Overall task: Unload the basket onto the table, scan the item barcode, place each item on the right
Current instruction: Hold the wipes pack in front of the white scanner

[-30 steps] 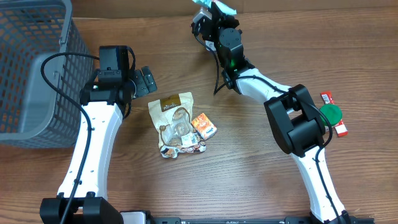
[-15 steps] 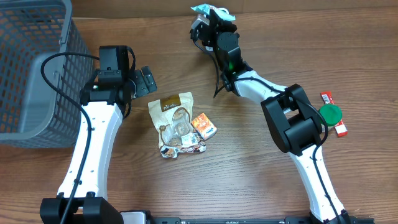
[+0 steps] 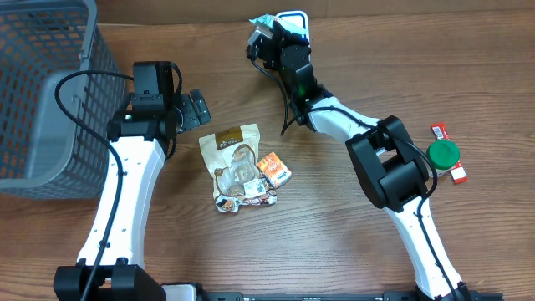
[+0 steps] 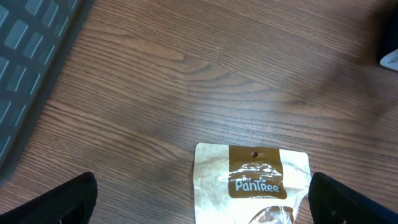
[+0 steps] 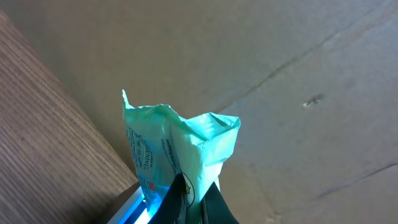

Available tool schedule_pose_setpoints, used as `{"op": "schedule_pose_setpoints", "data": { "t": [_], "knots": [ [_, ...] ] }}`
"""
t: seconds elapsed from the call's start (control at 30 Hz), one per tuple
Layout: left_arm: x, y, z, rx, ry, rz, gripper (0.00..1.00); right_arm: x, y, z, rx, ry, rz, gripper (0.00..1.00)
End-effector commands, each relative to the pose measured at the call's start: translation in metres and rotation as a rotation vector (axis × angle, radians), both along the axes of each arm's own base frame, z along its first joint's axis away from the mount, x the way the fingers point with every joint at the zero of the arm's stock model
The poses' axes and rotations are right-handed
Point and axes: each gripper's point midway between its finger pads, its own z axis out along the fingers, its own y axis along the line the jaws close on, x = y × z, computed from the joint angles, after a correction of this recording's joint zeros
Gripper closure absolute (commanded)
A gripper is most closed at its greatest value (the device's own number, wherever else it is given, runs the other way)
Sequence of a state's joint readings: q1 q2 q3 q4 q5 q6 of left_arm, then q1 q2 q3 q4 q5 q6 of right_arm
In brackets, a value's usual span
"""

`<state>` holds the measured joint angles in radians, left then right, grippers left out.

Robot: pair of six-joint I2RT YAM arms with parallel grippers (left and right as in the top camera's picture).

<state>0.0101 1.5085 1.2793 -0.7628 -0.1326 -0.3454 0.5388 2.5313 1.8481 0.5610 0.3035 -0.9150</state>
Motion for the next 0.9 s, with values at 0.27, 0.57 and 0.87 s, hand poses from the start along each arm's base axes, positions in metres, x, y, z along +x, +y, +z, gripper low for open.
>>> {"op": "schedule_pose_setpoints", "data": {
  "t": [0.27, 0.57, 0.87],
  "knots": [
    [0.003, 0.003, 0.002, 0.007, -0.007, 0.015, 0.0, 0.001, -0.006, -0.015, 0.184, 0.123, -0.069, 0.97],
    [0.003, 0.003, 0.002, 0.007, -0.007, 0.015, 0.0, -0.008, -0.003, -0.039, 0.125, 0.207, -0.081, 0.97],
    [0.003, 0.003, 0.002, 0.007, -0.007, 0.015, 0.0, -0.007, -0.002, -0.015, 0.181, 0.143, -0.105, 0.97]
  ]
}}
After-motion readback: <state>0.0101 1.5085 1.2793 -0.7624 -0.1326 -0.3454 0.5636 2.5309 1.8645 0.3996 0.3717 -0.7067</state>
